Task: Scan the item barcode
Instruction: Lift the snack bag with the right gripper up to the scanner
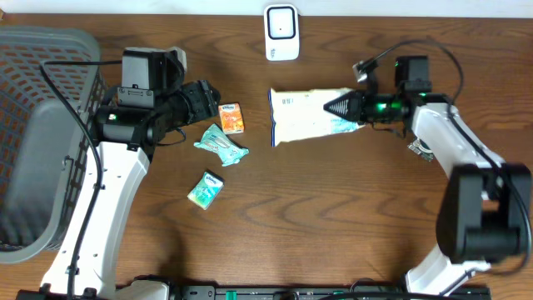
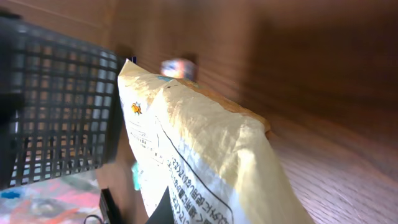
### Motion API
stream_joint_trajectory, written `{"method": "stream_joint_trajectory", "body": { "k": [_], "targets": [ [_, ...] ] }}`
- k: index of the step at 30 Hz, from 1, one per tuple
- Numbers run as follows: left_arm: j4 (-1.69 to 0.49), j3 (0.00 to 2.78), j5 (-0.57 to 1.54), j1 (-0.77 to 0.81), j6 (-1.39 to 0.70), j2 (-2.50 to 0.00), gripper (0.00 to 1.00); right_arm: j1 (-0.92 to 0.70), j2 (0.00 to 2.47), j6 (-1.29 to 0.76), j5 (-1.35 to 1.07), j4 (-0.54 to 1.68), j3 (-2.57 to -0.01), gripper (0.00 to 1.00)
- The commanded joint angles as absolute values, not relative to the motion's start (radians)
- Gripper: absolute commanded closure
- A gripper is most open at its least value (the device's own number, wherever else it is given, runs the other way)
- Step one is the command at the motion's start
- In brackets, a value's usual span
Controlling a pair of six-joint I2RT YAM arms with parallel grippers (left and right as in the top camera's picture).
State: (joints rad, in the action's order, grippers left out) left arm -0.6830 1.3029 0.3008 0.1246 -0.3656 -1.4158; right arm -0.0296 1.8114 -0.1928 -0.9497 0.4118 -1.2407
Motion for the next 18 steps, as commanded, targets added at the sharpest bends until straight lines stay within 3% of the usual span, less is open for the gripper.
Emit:
{"method": "stream_joint_trajectory", "body": {
  "k": [1, 12, 18],
  "targets": [
    [-0.721, 1.308, 0.187, 0.121, -0.355, -1.42, 0.04, -0.026, 1.668, -0.178, -0.953, 0.4, -1.243, 0.99],
    [-0.79, 1.308, 0.118, -0.03, -0.265, -1.419, 0.02, 0.005, 1.453, -0.178, -0.957, 0.411, -1.243, 0.99],
    [-0.793, 1.308, 0.118, -0.067, -0.266, -1.419, 0.02, -0.058, 1.453, -0.186, -0.654, 0.408, -1.288, 0.99]
  ]
}}
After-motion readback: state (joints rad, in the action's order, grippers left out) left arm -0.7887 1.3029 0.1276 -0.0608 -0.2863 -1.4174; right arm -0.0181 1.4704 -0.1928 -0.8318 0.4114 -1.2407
